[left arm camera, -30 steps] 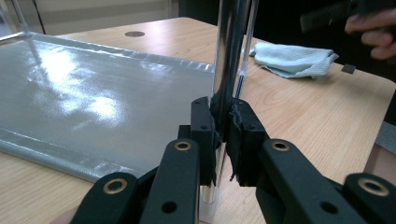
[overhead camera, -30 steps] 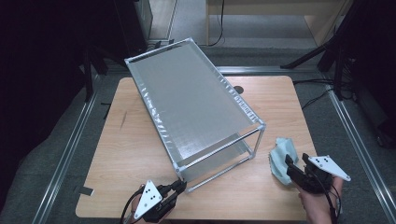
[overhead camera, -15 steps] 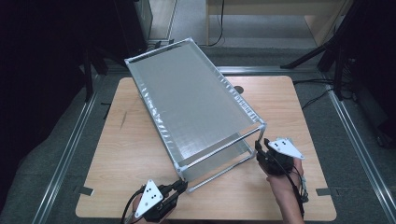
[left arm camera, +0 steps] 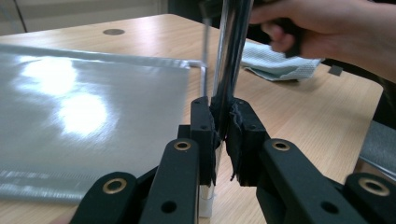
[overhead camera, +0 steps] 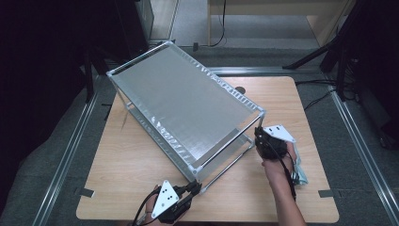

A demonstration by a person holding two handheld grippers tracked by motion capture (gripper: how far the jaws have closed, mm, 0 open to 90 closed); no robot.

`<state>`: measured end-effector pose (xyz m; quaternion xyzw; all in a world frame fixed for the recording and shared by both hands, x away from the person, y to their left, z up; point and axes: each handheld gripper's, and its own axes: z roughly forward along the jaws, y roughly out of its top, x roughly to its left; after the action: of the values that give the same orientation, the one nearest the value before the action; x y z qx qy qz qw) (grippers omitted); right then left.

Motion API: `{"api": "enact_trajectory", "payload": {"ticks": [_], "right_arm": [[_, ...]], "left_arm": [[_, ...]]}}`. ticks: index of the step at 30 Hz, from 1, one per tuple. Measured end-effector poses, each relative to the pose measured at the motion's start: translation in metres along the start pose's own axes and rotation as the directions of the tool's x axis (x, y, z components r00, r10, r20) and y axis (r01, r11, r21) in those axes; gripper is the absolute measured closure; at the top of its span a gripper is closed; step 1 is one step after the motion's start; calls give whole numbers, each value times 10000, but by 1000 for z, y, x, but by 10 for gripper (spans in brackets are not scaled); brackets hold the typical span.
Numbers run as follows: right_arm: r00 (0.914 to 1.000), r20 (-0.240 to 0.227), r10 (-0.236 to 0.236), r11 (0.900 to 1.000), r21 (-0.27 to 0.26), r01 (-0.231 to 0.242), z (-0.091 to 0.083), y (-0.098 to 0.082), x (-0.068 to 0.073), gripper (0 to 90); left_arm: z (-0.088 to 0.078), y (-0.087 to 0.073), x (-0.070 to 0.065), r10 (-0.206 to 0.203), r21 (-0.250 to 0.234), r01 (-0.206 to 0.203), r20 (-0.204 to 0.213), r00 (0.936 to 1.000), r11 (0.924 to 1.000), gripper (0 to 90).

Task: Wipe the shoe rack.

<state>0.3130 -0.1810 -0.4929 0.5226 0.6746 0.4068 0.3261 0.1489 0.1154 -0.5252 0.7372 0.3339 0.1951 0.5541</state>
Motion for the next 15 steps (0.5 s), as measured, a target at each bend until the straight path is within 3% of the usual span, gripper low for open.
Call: {"api": "enact_trajectory", "payload": {"ticks": [4, 8, 9, 11, 15], "right_arm": [[10000, 12, 81, 9998, 207, -81, 25, 15, -5, 803], [9994, 31, 343, 9978, 571, -344, 31, 20, -13, 589], [9997, 102, 241, 9969, 745, -248, 28, 19, -14, 531], [9993, 7, 386, 9959, 822, -385, 17, 15, -15, 498], [9984, -407, 403, 9989, 251, -393, -21, 4, -11, 411]], "left_arm": [[21, 10, -9, 105, 210, -107, 117, 9999, 9997, 821], [39, 15, -16, 51, 156, -55, 246, 9997, 9999, 821], [44, 16, -18, 109, 144, -113, 304, 9995, 9998, 821], [52, 18, -19, 75, 95, -79, 365, 9993, 9999, 821], [67, 24, -15, 5, 57, -7, 382, 9993, 10000, 815]]}}
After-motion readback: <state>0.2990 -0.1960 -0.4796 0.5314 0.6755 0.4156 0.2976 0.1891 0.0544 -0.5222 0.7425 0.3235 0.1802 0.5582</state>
